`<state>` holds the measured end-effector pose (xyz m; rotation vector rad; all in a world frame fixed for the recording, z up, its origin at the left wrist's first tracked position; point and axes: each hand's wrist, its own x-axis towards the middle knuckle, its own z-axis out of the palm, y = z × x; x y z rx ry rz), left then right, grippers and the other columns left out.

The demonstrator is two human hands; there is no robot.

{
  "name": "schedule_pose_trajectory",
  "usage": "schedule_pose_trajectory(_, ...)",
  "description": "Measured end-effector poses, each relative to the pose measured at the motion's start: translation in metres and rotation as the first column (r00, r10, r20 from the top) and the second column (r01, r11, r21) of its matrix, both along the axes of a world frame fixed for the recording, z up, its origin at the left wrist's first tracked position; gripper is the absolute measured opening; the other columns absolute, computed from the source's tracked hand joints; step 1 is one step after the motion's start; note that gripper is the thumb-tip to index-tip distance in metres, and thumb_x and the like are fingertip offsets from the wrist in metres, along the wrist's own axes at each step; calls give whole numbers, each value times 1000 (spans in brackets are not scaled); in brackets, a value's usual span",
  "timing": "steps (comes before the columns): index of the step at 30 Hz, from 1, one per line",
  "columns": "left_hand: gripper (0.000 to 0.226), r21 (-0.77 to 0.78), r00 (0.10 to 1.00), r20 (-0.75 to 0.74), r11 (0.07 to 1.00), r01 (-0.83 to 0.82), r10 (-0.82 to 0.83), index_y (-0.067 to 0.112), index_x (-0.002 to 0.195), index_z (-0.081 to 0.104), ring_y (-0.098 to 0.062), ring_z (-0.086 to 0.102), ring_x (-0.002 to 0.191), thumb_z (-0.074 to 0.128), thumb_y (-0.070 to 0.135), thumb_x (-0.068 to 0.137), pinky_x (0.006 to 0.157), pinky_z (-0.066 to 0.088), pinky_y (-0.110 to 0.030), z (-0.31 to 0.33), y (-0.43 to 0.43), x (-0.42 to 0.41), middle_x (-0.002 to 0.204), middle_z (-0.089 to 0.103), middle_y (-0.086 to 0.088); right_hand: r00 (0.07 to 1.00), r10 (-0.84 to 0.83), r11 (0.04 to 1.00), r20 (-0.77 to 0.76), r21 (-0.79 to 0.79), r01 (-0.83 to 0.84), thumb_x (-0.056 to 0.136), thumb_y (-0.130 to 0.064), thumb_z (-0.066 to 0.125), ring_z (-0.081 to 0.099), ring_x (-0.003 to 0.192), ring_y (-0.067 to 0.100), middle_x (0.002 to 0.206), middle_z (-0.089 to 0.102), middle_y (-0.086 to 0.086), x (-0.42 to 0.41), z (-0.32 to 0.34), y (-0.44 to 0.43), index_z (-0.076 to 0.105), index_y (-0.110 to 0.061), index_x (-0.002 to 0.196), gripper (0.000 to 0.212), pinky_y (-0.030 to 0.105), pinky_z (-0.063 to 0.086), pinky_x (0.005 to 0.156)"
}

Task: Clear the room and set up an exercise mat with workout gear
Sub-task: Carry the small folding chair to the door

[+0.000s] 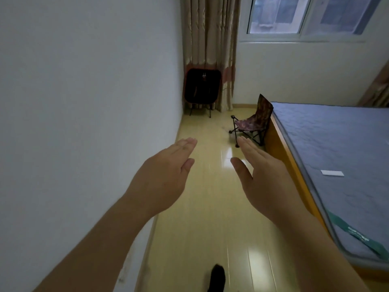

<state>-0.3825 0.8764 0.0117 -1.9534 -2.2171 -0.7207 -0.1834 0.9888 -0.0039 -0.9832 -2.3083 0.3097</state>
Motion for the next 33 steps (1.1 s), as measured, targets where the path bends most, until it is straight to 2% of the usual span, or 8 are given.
schedule_pose_trajectory(3,49,-18,1000,17,1000,-19,19,22,154,35,-2,32,143,39,29,106,112,15,-11,2,82,-31,156,37,9,1000,21,1000,-16,-1,-21,102,-44,42,39,142,9,156,41,-7,-29,1,91,35,-23,154,56,36,42,113)
schedule_pose_trajectory(6,48,-35,999,12,998,-45,45,23,154,36,-2,32,143,36,32,107,113,18,-15,15,162,-64,156,38,9,999,34,999,-2,-21,-34,102,-43,44,41,142,9,156,40,-7,-62,14,179,36,-24,154,56,35,42,112)
schedule_pose_trajectory(10,47,-29,997,44,997,-67,68,21,153,39,-4,36,143,40,29,106,116,24,-20,26,257,-107,155,41,8,999,51,998,-2,-41,-51,103,-38,47,37,144,9,156,42,-3,-115,29,280,37,-21,154,54,29,34,115)
schedule_pose_trajectory(18,48,-19,989,125,997,-79,81,23,153,39,-3,36,142,41,29,106,117,27,-23,-3,456,-214,155,41,9,998,52,997,29,-50,-51,104,-36,48,37,144,11,156,41,-2,-223,12,479,36,-20,154,54,37,38,116)
schedule_pose_trajectory(25,49,-56,989,146,998,4,4,25,154,34,-3,34,143,37,33,106,117,26,-21,-5,653,-314,156,37,10,998,-11,997,67,-75,16,103,-35,49,39,143,11,155,43,-2,-311,14,656,38,-19,153,54,37,40,114)
schedule_pose_trajectory(29,49,-62,988,139,995,79,-69,24,154,35,-4,35,143,41,30,106,115,26,-20,1,764,-355,156,39,9,995,-88,991,47,-99,93,103,-35,49,47,138,14,153,47,-1,-344,16,748,41,-19,152,53,36,44,110)
schedule_pose_trajectory(33,48,-79,977,163,985,153,-139,23,153,39,-1,35,141,44,27,105,113,23,-13,-5,872,-386,155,41,9,987,-156,976,48,-146,162,103,-36,52,48,138,14,151,49,0,-369,3,838,43,-19,151,52,35,43,111)
